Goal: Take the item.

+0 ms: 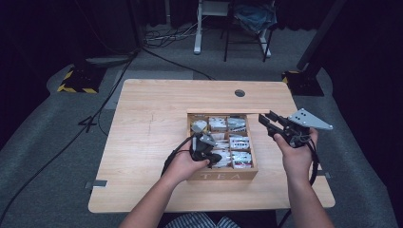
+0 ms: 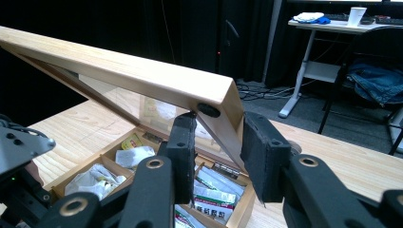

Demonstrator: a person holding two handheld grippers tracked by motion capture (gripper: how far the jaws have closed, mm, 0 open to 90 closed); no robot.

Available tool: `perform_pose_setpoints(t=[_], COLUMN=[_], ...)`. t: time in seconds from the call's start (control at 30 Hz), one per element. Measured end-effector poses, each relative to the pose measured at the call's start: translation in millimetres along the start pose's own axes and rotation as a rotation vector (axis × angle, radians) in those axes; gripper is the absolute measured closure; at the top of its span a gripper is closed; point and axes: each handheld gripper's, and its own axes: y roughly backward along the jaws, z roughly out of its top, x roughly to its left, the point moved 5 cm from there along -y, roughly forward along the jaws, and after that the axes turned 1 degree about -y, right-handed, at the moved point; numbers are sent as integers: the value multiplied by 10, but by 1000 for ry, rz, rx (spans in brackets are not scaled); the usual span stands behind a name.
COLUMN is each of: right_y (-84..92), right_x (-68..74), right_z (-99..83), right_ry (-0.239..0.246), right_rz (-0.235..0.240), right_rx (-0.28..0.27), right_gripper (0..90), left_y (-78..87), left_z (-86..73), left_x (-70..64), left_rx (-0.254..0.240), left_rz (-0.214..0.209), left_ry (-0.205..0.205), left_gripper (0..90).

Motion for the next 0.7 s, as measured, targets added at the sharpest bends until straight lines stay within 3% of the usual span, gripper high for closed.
perform_pose_setpoints(t=[0.17,0.53,0.7], right_y=[1,0,0], right_x=[-2,-1,-1], right_z=[-1,-1,-1], right_ry=[1,1,2], right_rz=[2,-1,-1], right_rx=[0,0,0], right_gripper=[657,657,657], left_y=[31,328,430], left_z=[3,127,159], left_x=[-7,-44,-48], left_rx=[-3,-183,-222], left_rz=[-3,24,35], left_ry=[7,-25,-25], left_gripper=[900,900,900])
